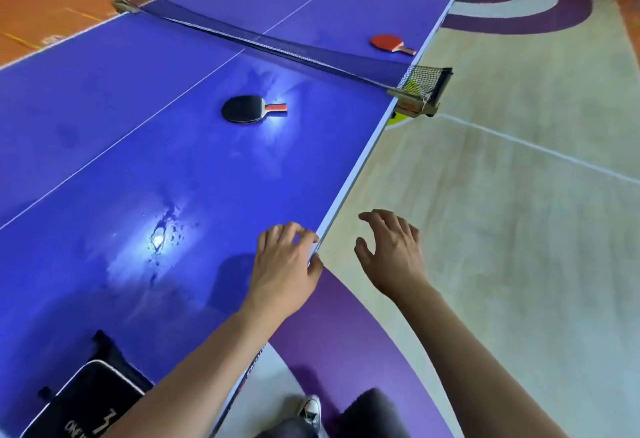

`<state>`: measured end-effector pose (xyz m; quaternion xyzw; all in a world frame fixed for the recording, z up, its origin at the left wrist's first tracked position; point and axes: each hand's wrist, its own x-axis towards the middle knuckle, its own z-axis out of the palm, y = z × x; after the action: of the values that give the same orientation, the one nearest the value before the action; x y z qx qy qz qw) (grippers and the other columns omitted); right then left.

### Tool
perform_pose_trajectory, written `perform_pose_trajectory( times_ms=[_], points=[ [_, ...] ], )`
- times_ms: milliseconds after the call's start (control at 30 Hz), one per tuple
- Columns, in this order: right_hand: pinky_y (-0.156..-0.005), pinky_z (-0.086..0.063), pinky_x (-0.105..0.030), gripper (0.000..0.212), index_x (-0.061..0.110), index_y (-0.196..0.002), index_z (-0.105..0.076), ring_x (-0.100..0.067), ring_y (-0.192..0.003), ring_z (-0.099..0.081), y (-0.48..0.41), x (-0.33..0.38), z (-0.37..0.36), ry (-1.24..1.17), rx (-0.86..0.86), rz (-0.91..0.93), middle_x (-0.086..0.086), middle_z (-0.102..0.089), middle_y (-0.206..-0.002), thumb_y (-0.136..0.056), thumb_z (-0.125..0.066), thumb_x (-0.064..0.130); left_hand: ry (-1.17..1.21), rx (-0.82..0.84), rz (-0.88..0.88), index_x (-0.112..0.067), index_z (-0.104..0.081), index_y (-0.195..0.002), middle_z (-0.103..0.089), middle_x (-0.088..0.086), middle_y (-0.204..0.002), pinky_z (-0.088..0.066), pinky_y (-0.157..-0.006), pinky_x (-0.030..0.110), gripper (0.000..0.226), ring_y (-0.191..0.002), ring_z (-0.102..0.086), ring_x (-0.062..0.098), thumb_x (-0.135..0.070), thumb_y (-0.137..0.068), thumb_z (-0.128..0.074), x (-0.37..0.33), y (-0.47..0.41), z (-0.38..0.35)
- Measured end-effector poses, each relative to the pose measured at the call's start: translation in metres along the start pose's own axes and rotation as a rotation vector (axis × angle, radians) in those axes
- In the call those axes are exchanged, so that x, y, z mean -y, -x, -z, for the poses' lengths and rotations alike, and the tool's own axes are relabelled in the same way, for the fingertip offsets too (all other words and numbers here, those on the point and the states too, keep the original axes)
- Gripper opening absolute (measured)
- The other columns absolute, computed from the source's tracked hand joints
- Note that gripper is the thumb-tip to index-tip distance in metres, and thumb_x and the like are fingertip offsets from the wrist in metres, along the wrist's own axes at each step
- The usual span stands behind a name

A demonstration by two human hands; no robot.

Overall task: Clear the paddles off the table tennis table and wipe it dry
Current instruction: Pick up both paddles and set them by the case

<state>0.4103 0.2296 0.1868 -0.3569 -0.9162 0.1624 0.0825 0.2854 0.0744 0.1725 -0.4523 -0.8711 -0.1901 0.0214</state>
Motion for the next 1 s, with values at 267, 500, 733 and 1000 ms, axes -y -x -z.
perform_pose_trajectory(
  times_ms=[267, 500, 733, 1000],
  points=[
    [-0.114, -0.027, -0.039, 0.046, 0.027, -0.143, -0.051, -0.023, -0.135, -0.046, -0.147, -0.065, 0.015, -0.001, 0.065, 0.140, 0.003, -0.052, -0.144, -0.098, -0.054, 0.033, -0.062, -0.109, 0.138, -0.023, -0.069, -0.105, -0.064, -0.001, -0.106, -0.043, -0.091, 0.042, 0.021, -0.099, -0.057, 0.028, -0.029, -0.086, -0.066, -0.037, -0.134, -0.044],
    [-0.112, -0.029, -0.038, 0.042, 0.028, -0.141, -0.051, -0.023, -0.132, -0.047, -0.283, -0.122, 0.029, 0.000, 0.126, 0.281, 0.002, -0.052, -0.142, -0.099, -0.052, 0.034, -0.056, -0.034, 0.282, -0.022, -0.069, -0.109, -0.063, -0.001, -0.107, -0.043, -0.090, 0.041, 0.023, -0.102, -0.059, 0.028, -0.030, -0.088, -0.063, -0.082, -0.236, -0.086],
    [-0.112, -0.028, -0.036, 0.043, 0.030, -0.143, -0.049, -0.021, -0.133, -0.045, -0.373, -0.147, 0.015, 0.010, 0.250, 0.424, 0.004, -0.049, -0.144, -0.101, -0.049, 0.036, -0.065, -0.006, 0.475, -0.018, -0.070, -0.107, -0.067, 0.002, -0.107, -0.048, -0.086, 0.044, 0.025, -0.097, -0.063, 0.032, -0.022, -0.082, -0.071, -0.086, -0.286, -0.128],
    [-0.108, -0.029, -0.040, 0.043, 0.025, -0.140, -0.054, -0.025, -0.125, -0.051, -0.500, -0.123, -0.018, 0.051, 0.288, 0.562, 0.001, -0.052, -0.139, -0.098, -0.055, 0.032, -0.033, 0.090, 0.694, -0.024, -0.057, -0.130, -0.062, -0.004, -0.119, -0.041, -0.095, 0.039, 0.036, -0.107, -0.056, 0.026, -0.034, -0.096, -0.051, -0.036, -0.372, -0.181]
  ],
)
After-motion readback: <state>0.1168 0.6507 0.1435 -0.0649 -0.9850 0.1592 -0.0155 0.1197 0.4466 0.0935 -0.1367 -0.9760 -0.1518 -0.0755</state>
